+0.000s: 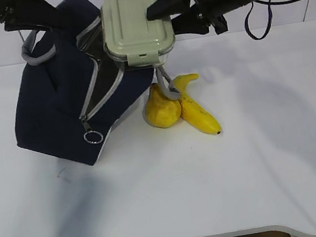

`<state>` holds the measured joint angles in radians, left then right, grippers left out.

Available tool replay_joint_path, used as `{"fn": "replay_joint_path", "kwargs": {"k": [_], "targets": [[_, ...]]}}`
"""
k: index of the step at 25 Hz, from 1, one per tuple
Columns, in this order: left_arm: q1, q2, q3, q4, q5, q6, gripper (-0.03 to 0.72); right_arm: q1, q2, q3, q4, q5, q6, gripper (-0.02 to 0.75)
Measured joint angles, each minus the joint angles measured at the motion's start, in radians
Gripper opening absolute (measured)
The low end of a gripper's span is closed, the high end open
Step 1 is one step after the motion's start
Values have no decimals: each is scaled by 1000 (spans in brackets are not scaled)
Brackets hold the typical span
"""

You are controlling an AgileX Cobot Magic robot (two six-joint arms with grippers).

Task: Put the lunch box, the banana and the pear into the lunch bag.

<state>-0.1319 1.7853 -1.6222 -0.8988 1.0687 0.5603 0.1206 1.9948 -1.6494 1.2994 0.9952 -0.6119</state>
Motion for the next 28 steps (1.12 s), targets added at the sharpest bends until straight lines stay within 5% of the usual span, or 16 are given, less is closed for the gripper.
{"fn": "replay_joint_path", "kwargs": {"k": [14, 28], "targets": [[-98, 16, 0, -52, -69, 87, 15, 84, 49, 0, -76, -44, 0, 375], [-103, 16, 0, -54, -120, 123, 14, 158, 151, -69, -64, -164, -21, 375]]}}
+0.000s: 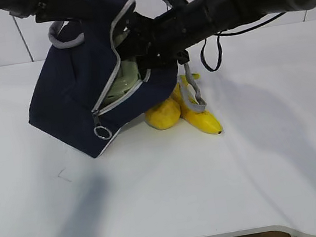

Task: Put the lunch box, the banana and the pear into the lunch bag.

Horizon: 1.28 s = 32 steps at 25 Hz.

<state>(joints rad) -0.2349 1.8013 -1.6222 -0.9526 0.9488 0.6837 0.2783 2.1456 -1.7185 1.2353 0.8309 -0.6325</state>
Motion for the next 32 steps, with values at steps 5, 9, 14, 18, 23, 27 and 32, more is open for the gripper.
{"fn": "replay_joint_path", "kwargs": {"k": [5, 9, 14, 18, 23, 27, 32], "targets": [[0, 0, 4, 39, -1, 2, 14, 4, 63, -65, 2, -2, 10, 375], [0, 1, 20, 39, -3, 2, 14, 4, 102, -71, -3, -8, 23, 375], [0, 18, 20, 33, -5, 2, 13, 4, 136, -75, -3, -8, 44, 375], [0, 29, 20, 31, -5, 2, 13, 4, 147, -83, 10, -8, 59, 375], [0, 47, 20, 20, -7, 4, 13, 4, 159, -92, 24, -8, 79, 376], [0, 55, 20, 16, -22, 4, 13, 4, 176, -105, 24, -1, 101, 376], [0, 55, 20, 15, -43, 4, 13, 4, 186, -107, 21, 7, 107, 376]]}}
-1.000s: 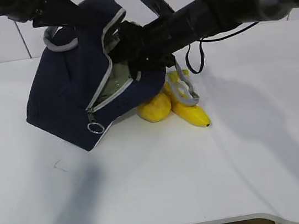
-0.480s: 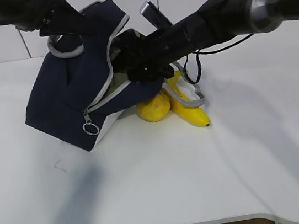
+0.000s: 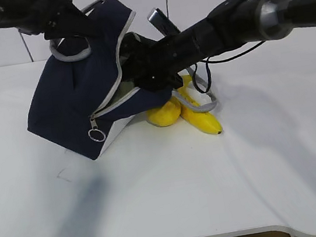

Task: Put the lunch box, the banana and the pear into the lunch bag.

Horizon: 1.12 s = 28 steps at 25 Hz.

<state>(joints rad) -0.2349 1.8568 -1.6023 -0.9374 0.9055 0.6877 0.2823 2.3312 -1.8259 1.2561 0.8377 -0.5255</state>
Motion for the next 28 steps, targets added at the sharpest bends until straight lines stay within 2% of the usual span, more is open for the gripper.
{"fn": "replay_joint_path", "kwargs": {"k": [11, 17, 28], "targets": [[0, 0, 0, -4, -37, 0, 13, 0, 0, -4, -31, 9, 14, 390], [0, 0, 0, -4, -42, 0, 13, 0, 0, -10, -84, 11, 53, 396], [0, 15, 0, -6, -42, 0, 13, 0, 4, -14, -91, 22, 77, 423]]}}
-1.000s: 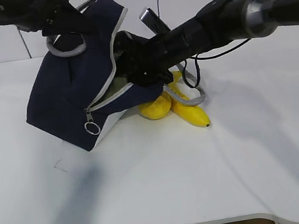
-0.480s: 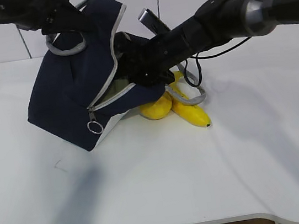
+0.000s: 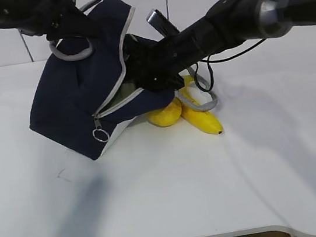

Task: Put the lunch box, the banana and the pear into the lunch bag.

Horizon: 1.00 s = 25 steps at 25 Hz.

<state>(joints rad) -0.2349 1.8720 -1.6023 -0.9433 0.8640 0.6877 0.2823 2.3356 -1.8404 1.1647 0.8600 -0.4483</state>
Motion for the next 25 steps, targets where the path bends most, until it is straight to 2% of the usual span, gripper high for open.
{"fn": "replay_joint_path", "kwargs": {"k": [5, 12, 18, 22, 25], "targets": [[0, 0, 0, 0, 0, 0, 13, 0, 0, -2, 7, 18, 4, 479], [0, 0, 0, 0, 0, 0, 13, 0, 0, -4, 11, 34, 4, 489], [0, 0, 0, -5, 0, 0, 13, -8, 6, -24, -2, 117, -49, 490], [0, 0, 0, -24, 0, 0, 13, -10, 19, -98, -104, 192, -33, 491], [0, 0, 0, -28, 0, 0, 13, -10, 24, -173, -257, 249, 39, 494]]}}
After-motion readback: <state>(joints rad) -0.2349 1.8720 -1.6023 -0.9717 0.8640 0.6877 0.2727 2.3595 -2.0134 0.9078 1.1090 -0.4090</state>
